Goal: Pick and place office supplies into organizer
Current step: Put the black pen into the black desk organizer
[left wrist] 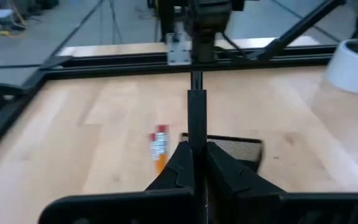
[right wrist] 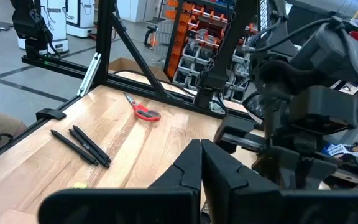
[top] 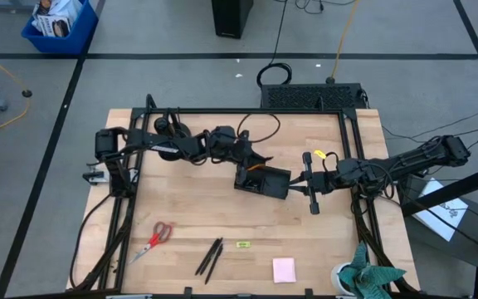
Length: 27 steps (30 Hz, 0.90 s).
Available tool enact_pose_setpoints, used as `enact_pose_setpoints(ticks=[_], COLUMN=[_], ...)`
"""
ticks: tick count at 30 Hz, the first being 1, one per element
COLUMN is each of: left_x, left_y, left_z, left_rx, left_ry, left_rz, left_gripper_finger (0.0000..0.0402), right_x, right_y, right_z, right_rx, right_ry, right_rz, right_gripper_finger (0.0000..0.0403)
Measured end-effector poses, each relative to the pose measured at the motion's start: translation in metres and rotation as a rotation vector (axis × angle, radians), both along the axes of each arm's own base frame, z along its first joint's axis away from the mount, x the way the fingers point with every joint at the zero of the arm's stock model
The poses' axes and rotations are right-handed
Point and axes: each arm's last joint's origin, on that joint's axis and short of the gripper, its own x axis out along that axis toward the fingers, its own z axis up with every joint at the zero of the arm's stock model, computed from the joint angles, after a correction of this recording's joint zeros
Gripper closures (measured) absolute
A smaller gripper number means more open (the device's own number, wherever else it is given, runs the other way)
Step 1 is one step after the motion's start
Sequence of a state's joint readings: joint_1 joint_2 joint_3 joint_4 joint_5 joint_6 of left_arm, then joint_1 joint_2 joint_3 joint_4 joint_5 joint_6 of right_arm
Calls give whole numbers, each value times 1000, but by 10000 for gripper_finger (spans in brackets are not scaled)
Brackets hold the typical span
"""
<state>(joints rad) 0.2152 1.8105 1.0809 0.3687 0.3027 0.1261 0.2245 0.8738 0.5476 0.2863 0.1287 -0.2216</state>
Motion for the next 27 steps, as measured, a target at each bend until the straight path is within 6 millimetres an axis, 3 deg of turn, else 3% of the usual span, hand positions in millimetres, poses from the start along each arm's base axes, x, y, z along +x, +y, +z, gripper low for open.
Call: enact_pose_setpoints(ticks=[5,14,22,27], left_x=[3,6,5,-3], left_y=[-17,-37,-27,-19], left_z=[-1,-1,-2,-14], left_rx=[-11,8,27,-2], left_ry=[10,13,17,33], left_rz=[-43,-32,16,52], left_gripper_finger=[378,388,383,389], right_x=[0,0,0,0], right_y=[0,0,0,0], right_z=[0,0,0,0], right_rx=[0,5,18,18], right_ry=[2,3,4,4], right_rz=[0,0,-1,0], right_gripper_finger=[403,403,403,403])
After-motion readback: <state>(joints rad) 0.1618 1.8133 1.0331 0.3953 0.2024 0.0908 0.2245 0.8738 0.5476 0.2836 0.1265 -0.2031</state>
